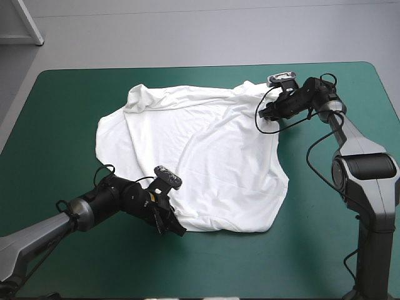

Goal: Fold the cloth

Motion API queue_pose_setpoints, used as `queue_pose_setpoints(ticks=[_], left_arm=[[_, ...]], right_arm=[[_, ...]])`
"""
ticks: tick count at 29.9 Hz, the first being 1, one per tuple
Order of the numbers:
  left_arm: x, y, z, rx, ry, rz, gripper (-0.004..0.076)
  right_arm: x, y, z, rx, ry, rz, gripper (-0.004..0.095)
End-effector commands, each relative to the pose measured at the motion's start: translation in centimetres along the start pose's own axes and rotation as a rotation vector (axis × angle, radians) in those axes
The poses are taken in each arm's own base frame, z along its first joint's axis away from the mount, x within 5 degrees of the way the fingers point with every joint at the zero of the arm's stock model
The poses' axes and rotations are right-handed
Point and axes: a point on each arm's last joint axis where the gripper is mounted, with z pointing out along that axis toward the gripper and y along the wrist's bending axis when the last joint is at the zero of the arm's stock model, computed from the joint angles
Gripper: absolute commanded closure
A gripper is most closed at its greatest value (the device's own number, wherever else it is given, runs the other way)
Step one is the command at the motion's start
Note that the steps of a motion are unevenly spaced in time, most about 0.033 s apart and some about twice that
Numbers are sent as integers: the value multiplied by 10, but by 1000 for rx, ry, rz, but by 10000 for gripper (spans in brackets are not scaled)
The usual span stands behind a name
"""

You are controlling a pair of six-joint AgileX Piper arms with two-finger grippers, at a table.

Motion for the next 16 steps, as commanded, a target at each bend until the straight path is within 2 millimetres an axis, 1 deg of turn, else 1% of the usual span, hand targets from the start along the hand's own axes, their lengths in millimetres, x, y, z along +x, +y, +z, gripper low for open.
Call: queue_pose_setpoints(ticks=[1,3,4,6,7,8,11,13,16], left_arm=[[-2,-2,-3,9,-10,-6,705],[-2,-2,-3,9,-12,-6,705],[-2,-2,-3,9,-12,-6,705],[-3,-2,-3,7,-19,-6,705],[-3,-2,-3,5,-24,-6,705],[-4,-2,-3,3,-32,-6,705],[-8,-1,-9,-12,-87,3,705],[-11,-2,-19,-31,-144,1,705],[-15,-1,-39,-73,-200,16,705]], right_arm=[[-18,12,-18,6,-87,-31,414],[-19,18,-15,0,-91,-60,494],[-19,20,-14,1,-90,-90,573],[-20,23,-13,14,-85,-126,771],[-21,22,-15,27,-85,-140,891],[-22,21,-16,37,-88,-138,916],[-34,18,-32,91,-113,-162,908],[-44,19,-51,126,-130,-178,908],[-59,26,-88,139,-181,-201,908]])
